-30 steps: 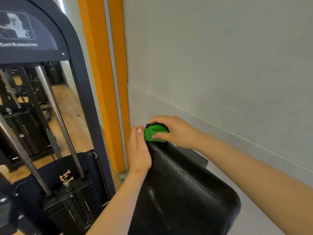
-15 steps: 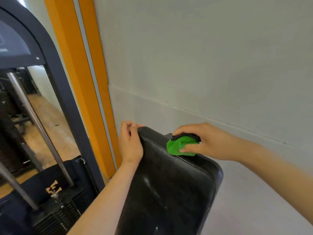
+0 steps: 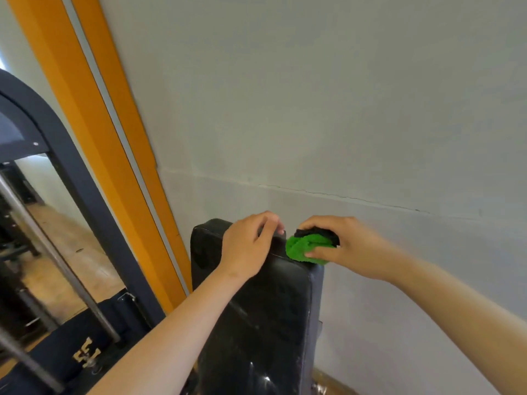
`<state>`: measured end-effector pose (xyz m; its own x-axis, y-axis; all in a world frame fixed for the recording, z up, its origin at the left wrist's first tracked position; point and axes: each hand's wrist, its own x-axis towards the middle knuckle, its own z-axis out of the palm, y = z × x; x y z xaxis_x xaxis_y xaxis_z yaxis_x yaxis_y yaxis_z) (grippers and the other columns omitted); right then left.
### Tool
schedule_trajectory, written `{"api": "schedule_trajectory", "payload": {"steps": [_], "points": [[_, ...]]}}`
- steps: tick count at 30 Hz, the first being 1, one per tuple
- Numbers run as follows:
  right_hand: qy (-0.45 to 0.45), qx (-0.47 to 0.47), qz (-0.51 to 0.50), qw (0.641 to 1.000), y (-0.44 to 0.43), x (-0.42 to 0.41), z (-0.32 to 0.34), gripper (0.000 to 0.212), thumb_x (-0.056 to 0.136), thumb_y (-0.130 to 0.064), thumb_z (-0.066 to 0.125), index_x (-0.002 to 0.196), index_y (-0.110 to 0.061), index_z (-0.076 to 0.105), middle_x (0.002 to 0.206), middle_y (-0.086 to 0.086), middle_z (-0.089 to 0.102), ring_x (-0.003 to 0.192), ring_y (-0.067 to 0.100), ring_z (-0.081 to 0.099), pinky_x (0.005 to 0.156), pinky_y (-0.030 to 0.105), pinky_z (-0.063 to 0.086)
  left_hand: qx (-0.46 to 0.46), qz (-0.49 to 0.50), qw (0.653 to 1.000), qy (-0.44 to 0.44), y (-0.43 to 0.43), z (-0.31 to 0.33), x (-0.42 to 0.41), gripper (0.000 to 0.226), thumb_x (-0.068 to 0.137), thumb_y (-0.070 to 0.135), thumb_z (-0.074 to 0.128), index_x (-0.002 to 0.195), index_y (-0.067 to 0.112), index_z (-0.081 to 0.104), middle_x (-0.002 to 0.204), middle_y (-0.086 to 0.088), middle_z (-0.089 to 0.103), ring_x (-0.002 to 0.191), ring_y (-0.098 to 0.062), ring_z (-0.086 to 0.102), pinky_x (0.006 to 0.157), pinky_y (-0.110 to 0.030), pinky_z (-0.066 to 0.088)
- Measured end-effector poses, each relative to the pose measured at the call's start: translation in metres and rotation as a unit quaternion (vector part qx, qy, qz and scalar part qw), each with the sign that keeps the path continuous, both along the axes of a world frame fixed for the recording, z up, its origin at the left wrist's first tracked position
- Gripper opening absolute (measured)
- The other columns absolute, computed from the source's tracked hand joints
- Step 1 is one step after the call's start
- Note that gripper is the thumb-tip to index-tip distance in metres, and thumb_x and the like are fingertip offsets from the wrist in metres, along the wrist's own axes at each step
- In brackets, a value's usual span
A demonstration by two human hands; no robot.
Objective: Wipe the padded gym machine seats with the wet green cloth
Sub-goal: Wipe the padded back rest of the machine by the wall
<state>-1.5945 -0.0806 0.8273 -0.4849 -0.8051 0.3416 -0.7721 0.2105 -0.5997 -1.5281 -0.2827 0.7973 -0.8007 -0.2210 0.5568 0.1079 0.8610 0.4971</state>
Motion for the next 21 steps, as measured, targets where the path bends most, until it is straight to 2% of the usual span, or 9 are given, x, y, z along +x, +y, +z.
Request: {"api": "schedule_trajectory", "payload": {"steps": [2,6,8,10,12,14,17,21], "points": [[-0.011,-0.034,-0.022,0.999,0.003,0.007,-0.008,0.032,0.083,-0.018,0.074,0.101,-0.041,0.059,0.1,-0.02,0.066,0.093,0.0,0.059,0.082,0.017,0.046,-0.031,0.04,0.999,0.018,0.008,-0.004,0.0,0.042,0.087,0.049,0.03,0.073,0.031,0.065,0.077,0.016,0.067,0.08,-0.003,0.059,0.068,-0.029,0.041],[-0.016,-0.1,-0.074,0.992,0.002,0.017,-0.024,0.03,0.084,-0.017,0.074,0.11,-0.027,0.064,0.099,-0.021,0.062,0.093,-0.003,0.056,0.081,0.009,0.042,-0.033,0.064,0.996,0.043,0.006,-0.008,0.0,0.04,0.087,0.05,0.036,0.073,0.032,0.069,0.077,0.018,0.068,0.077,-0.001,0.059,0.066,-0.029,0.045],[-0.027,-0.134,-0.096,0.986,0.003,0.023,-0.032,0.03,0.083,-0.015,0.074,0.11,-0.025,0.064,0.096,-0.027,0.058,0.091,-0.006,0.054,0.079,0.006,0.039,-0.036,0.073,0.996,0.037,0.004,-0.006,-0.001,0.041,0.086,0.054,0.036,0.076,0.033,0.07,0.083,0.021,0.069,0.08,0.001,0.06,0.065,-0.022,0.044],[-0.041,-0.169,-0.115,0.978,0.002,0.031,-0.041,0.032,0.082,-0.013,0.074,0.111,-0.023,0.065,0.098,-0.024,0.06,0.094,-0.003,0.055,0.08,0.008,0.04,-0.041,0.071,0.996,0.042,0.001,-0.006,-0.002,0.042,0.085,0.057,0.037,0.08,0.034,0.071,0.096,0.023,0.07,0.085,0.002,0.061,0.066,-0.017,0.044],[-0.046,-0.195,-0.137,0.97,-0.001,0.037,-0.047,0.032,0.082,-0.011,0.074,0.112,-0.021,0.065,0.1,-0.017,0.062,0.095,0.001,0.055,0.081,0.006,0.04,-0.042,0.069,0.996,0.039,-0.001,-0.008,-0.002,0.042,0.085,0.058,0.038,0.081,0.034,0.072,0.101,0.022,0.07,0.086,0.002,0.061,0.069,-0.019,0.048],[-0.051,-0.219,-0.161,0.961,-0.004,0.042,-0.052,0.033,0.082,-0.011,0.074,0.112,-0.02,0.065,0.1,-0.015,0.062,0.094,0.001,0.055,0.08,0.004,0.039,-0.055,0.075,0.995,0.025,-0.002,-0.009,-0.003,0.046,0.085,0.061,0.037,0.081,0.032,0.072,0.091,0.019,0.071,0.083,0.0,0.06,0.07,-0.027,0.051],[-0.067,-0.257,-0.194,0.944,-0.004,0.052,-0.066,0.031,0.082,-0.013,0.075,0.109,-0.023,0.065,0.098,-0.02,0.061,0.092,-0.002,0.055,0.079,0.004,0.039,-0.08,0.073,0.994,0.025,-0.001,-0.008,-0.002,0.047,0.085,0.062,0.037,0.08,0.031,0.073,0.083,0.018,0.07,0.082,-0.002,0.059,0.069,-0.029,0.049],[-0.084,-0.291,-0.221,0.927,-0.001,0.07,-0.085,0.032,0.081,-0.017,0.076,0.103,-0.034,0.059,0.094,-0.03,0.057,0.09,-0.015,0.054,0.076,0.002,0.039,-0.118,0.042,0.992,0.025,0.002,-0.005,-0.001,0.048,0.084,0.063,0.038,0.081,0.033,0.076,0.091,0.022,0.071,0.09,0.004,0.055,0.073,-0.024,0.044]]}}
